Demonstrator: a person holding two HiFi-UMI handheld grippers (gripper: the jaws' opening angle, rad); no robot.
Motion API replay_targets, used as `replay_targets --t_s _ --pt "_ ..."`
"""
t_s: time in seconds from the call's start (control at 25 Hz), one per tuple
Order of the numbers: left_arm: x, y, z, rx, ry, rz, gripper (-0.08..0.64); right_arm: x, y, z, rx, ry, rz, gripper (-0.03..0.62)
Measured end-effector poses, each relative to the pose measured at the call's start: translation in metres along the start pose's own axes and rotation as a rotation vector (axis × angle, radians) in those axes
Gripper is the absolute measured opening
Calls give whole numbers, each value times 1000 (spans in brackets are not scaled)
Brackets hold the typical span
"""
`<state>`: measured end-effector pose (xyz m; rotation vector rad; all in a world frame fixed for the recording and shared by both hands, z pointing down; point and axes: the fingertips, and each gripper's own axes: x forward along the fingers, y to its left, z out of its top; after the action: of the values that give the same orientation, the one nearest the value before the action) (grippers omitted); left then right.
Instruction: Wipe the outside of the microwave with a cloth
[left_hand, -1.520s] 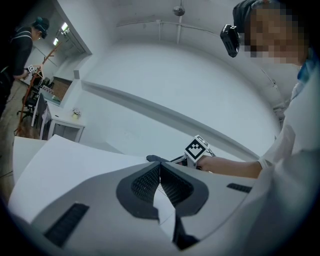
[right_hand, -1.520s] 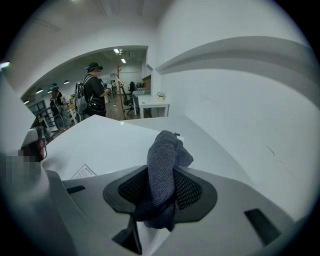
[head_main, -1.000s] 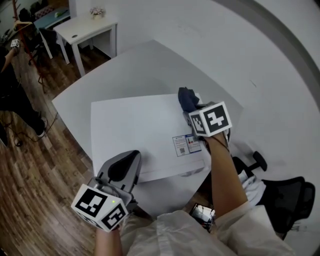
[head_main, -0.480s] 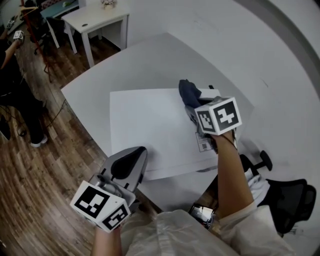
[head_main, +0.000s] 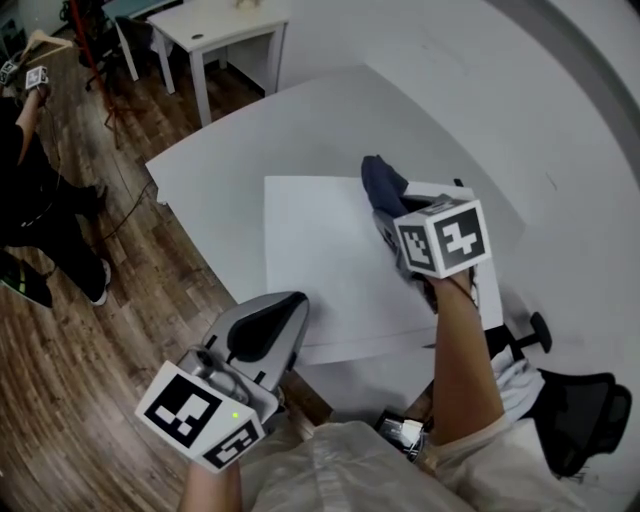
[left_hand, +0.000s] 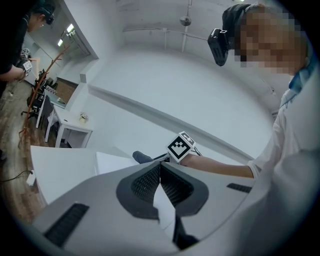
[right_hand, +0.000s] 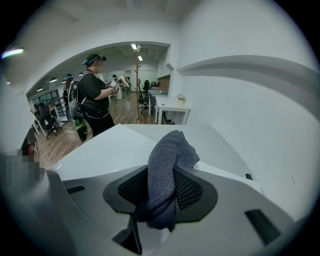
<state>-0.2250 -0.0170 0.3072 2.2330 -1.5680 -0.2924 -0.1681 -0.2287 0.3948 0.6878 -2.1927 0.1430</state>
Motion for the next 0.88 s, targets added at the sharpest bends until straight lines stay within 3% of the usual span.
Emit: replay_targets --t_s 0.6,0.76,0.88 --pt "-37 20 4 -5 -24 27 3 19 96 36 -150 -4 123 163" --pt "-44 26 0 -7 -16 45 3 24 130 49 -246 -8 191 163" --pt "-50 28 -5 -10 -5 58 3 27 156 56 -373 6 244 163"
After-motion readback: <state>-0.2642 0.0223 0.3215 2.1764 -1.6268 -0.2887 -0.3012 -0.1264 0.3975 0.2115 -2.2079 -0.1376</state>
